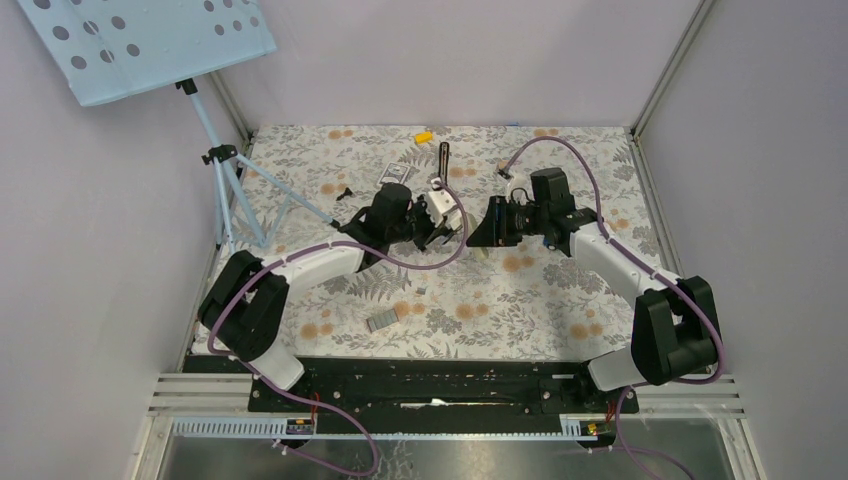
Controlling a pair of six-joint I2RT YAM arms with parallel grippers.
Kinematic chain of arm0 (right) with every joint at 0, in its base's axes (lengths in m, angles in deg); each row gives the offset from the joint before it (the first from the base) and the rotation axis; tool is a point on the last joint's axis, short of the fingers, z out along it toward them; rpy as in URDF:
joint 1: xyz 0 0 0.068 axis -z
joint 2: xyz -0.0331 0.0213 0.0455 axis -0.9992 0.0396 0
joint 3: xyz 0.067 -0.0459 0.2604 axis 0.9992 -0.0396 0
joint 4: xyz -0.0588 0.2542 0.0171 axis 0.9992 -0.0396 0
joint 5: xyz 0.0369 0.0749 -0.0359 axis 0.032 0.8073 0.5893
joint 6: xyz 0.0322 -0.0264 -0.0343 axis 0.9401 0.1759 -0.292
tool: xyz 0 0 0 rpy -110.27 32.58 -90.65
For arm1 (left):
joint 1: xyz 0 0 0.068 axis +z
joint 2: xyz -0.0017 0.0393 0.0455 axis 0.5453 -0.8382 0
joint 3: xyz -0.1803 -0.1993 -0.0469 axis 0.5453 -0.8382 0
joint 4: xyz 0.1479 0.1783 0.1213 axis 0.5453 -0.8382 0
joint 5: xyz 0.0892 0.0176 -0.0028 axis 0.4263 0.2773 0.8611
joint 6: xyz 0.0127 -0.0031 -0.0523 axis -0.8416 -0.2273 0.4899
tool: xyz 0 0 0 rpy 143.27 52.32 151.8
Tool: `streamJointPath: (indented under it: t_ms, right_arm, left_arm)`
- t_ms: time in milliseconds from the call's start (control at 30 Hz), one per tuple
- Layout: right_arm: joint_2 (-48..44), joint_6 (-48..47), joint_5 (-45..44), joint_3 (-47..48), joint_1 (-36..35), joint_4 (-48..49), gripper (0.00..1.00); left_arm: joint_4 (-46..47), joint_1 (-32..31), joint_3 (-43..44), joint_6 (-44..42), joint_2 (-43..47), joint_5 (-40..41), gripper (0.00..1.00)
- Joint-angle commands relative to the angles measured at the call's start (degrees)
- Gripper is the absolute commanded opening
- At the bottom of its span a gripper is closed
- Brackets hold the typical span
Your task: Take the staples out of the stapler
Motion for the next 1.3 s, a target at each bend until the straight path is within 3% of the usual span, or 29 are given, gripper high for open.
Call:
streamJointPath:
  t_ms: [0,267,433,700,867,967,1100,1200,1267]
  right_arm:
    - [-0.01,2.96,2.42,4.81,-1.41,2.77,0.13]
    - [3.48,6.81,2.43,4.38,-1.45,8.45,0.23]
    - [4.84,8.94,3.54,3.62,-1.45,14.17,0.33]
    - [2.75,3.83,1.07,5.14,-1.44,10.39,0.61]
    - [-1.6,-0.34,-4.07,2.63,-1.41,12.58,0.69]
    - [-5.62,-1.29,-6.58,-2.49,-1.45,20.69,0.73]
    - [-10.46,-3.04,-6.37,-15.34,-1.56,43.43,0.75]
    - [-13.14,-12.4,-6.68,-26.55,-3.08,65.69,0.99]
    - [-13.41,-19.46,-5.06,-28.37,-3.51,70.21,1.0]
  left_arm:
    - [-2.94,0.01,2.04,7.6,3.34,-2.08,0.0]
    - [-3.33,-0.87,1.39,29.72,4.15,4.42,0.0]
    - [-3.46,-0.85,1.74,43.79,1.32,3.45,0.0]
    - [0.38,-0.87,0.34,54.17,-0.48,2.02,0.0]
    - [-0.5,-0.76,1.12,56.22,-0.16,1.46,0.0]
    - [-1.79,-0.67,1.81,56.42,0.72,2.51,0.0]
    - [-2.99,0.4,2.09,58.2,2.0,3.67,0.0]
    - [-2.35,1.84,1.18,60.72,3.21,3.02,0.0]
    - [-1.3,2.84,0.2,62.2,4.3,2.45,0.0]
